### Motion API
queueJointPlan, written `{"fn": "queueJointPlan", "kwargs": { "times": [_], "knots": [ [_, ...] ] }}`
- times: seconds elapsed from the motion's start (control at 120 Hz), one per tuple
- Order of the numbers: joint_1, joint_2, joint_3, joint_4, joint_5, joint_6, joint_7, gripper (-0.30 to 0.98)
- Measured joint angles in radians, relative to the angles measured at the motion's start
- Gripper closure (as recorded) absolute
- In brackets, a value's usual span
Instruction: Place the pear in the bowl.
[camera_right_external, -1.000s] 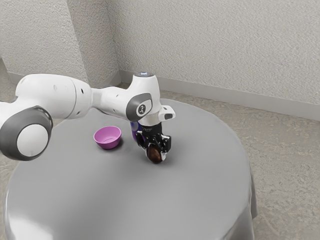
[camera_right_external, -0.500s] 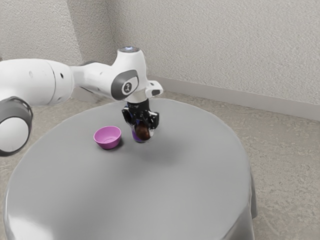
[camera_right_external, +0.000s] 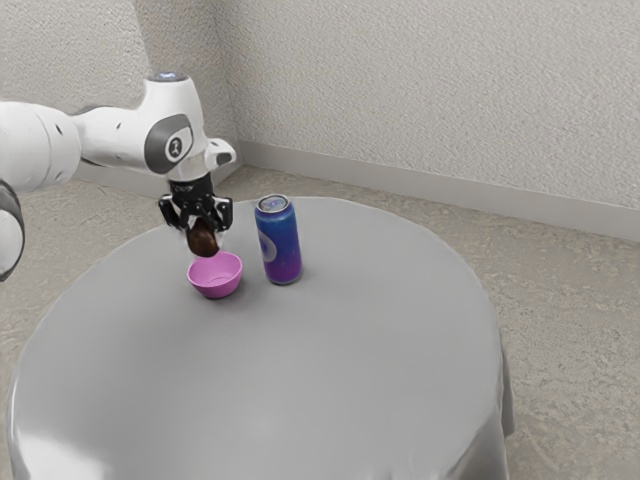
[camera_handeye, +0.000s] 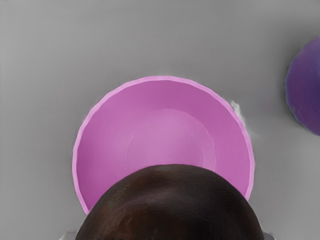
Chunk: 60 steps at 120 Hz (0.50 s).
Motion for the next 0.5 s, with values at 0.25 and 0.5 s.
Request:
{"fn": "queueJointPlan", "kwargs": {
  "times": [0.25, 0.5],
  "knots": [
    [0.051, 0.159, -0.037, 0.178, -0.004, -0.004, 0.018, 0.37],
    [0.059, 0.158, -0.037, 0.169, -0.018, -0.004, 0.036, 0.19]
  ]
}}
